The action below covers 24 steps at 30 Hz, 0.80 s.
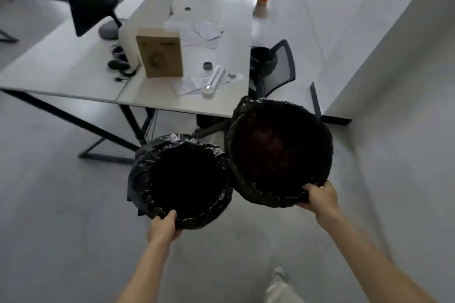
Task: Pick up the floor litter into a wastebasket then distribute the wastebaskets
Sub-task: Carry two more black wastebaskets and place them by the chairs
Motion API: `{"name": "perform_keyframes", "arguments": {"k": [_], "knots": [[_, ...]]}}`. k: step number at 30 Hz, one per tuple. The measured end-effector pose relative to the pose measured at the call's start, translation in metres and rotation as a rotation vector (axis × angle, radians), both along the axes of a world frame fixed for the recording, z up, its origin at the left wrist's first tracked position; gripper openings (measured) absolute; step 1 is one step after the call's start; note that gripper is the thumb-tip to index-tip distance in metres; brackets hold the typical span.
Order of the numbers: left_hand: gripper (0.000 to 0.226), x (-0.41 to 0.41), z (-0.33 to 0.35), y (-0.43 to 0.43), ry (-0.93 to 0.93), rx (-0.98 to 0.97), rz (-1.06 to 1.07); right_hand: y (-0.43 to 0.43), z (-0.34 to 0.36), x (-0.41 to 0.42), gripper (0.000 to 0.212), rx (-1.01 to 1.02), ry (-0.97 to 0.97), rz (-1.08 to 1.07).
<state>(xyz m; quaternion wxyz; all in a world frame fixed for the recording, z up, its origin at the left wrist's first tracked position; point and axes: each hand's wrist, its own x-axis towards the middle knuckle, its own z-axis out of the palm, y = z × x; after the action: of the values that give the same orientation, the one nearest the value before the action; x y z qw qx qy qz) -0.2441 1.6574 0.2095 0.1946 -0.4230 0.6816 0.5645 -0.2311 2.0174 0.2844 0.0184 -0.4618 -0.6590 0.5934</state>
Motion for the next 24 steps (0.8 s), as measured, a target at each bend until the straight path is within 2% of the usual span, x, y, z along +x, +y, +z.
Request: {"name": "perform_keyframes", "arguments": {"k": [6, 9, 15, 24], "knots": [[0.029, -0.072, 0.018, 0.141, 0.013, 0.069, -0.345, 0.127, 0.008, 0.021, 0.036, -0.082, 0.115, -0.280], [0.017, -0.101, 0.031, 0.213, 0.013, 0.045, -0.440, 0.187, 0.005, 0.009, 0.041, -0.092, 0.152, -0.339], [0.017, -0.185, 0.045, 0.387, 0.028, 0.045, -0.565, 0.348, 0.023, -0.065, 0.047, -0.055, 0.204, -0.381], [0.016, -0.338, 0.080, 0.565, 0.140, -0.038, -0.615, 0.524, 0.045, -0.189, 0.051, 0.006, 0.243, -0.435]]}}
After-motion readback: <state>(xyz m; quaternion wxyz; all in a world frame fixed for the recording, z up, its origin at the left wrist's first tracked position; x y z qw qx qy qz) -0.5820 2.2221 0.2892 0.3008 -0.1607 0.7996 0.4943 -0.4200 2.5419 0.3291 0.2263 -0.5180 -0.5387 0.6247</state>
